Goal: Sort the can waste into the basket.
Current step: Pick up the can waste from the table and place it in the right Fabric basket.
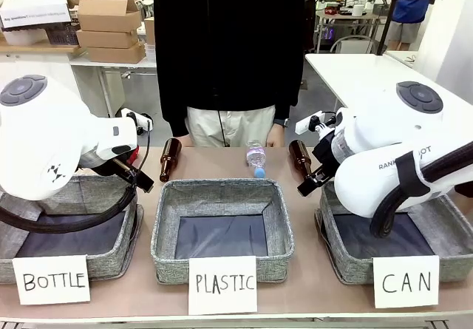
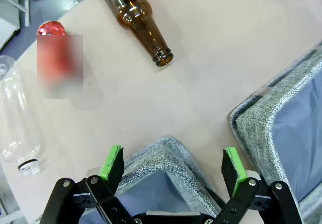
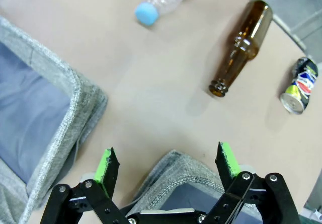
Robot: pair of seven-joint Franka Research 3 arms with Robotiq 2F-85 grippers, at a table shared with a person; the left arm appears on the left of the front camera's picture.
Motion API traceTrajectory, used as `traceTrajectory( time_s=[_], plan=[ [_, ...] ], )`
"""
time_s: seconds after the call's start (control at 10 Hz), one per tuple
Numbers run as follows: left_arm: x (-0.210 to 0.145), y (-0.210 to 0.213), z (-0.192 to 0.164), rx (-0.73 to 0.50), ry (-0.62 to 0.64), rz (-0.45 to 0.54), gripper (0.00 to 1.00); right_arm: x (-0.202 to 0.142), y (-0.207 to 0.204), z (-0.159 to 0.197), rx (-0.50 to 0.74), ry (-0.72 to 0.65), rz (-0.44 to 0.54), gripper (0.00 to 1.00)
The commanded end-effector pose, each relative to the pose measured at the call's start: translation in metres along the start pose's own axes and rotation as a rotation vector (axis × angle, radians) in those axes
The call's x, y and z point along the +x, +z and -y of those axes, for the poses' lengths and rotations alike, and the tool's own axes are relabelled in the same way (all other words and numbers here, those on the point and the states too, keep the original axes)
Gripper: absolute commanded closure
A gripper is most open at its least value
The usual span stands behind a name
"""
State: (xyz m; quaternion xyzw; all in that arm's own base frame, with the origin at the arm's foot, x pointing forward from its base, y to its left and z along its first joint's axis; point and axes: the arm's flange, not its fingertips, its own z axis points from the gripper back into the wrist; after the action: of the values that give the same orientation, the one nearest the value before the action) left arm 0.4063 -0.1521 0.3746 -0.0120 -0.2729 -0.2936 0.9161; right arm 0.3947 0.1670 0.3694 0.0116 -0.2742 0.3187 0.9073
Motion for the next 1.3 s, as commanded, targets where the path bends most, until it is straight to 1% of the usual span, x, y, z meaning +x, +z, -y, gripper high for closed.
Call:
traceTrajectory(
  time_s=[0.0, 0.1, 0.2, 0.3, 0.4, 0.5, 0.6, 0.7, 0.8, 0.9, 1.0, 1.1, 1.2],
  plan=[
    [0.0, 0.0, 0.0, 0.0, -0.001, 0.0, 0.0, 0.0, 0.0, 0.0, 0.0, 0.0, 0.0, 0.0],
    [0.0, 0.0, 0.0, 0.0, 0.0, 0.0, 0.0, 0.017, 0.014, 0.005, -0.018, -0.048, -0.038, 0.0],
    [0.018, 0.043, 0.0, 0.03, 0.045, 0.089, 0.0, 0.031, 0.054, 0.008, -0.048, -0.119, 0.063, 0.0],
    [0.022, 0.108, 0.0, 0.01, 0.151, 0.149, 0.0, 0.03, 0.114, 0.005, -0.078, -0.179, 0.168, 0.0],
    [0.007, 0.157, 0.002, -0.013, 0.188, 0.114, 0.0, 0.012, 0.162, -0.001, -0.068, -0.188, 0.142, 0.0],
    [-0.024, 0.194, 0.009, -0.033, 0.147, 0.024, 0.0, -0.014, 0.197, -0.014, 0.017, -0.163, 0.095, 0.0],
    [-0.058, 0.217, 0.018, -0.164, 0.059, -0.004, 0.0, -0.044, 0.213, -0.023, -0.019, -0.166, -0.005, 0.0],
    [-0.079, 0.218, 0.028, -0.235, -0.011, -0.039, 0.0, -0.065, 0.215, -0.028, -0.038, -0.165, -0.017, 0.0],
    [0.013, 0.19, 0.003, -0.062, 0.118, 0.074, 0.0, 0.023, 0.197, 0.0, -0.035, -0.164, 0.103, 0.0],
    [0.013, 0.19, 0.003, -0.062, 0.118, 0.074, 0.0, 0.023, 0.197, 0.0, -0.035, -0.164, 0.103, 0.0],
    [-0.013, 0.235, 0.017, -0.151, 0.061, 0.033, 0.0, 0.0, 0.235, -0.01, -0.033, -0.158, 0.044, 0.0],
    [-0.004, 0.227, 0.002, -0.321, 0.181, -0.002, 0.0, 0.003, 0.224, -0.005, 0.322, -0.334, 0.05, 0.0],
    [-0.006, 0.227, -0.035, -0.888, 0.367, -0.071, 0.0, 0.005, 0.236, 0.009, 0.898, -0.689, 0.151, 0.0]
  ],
)
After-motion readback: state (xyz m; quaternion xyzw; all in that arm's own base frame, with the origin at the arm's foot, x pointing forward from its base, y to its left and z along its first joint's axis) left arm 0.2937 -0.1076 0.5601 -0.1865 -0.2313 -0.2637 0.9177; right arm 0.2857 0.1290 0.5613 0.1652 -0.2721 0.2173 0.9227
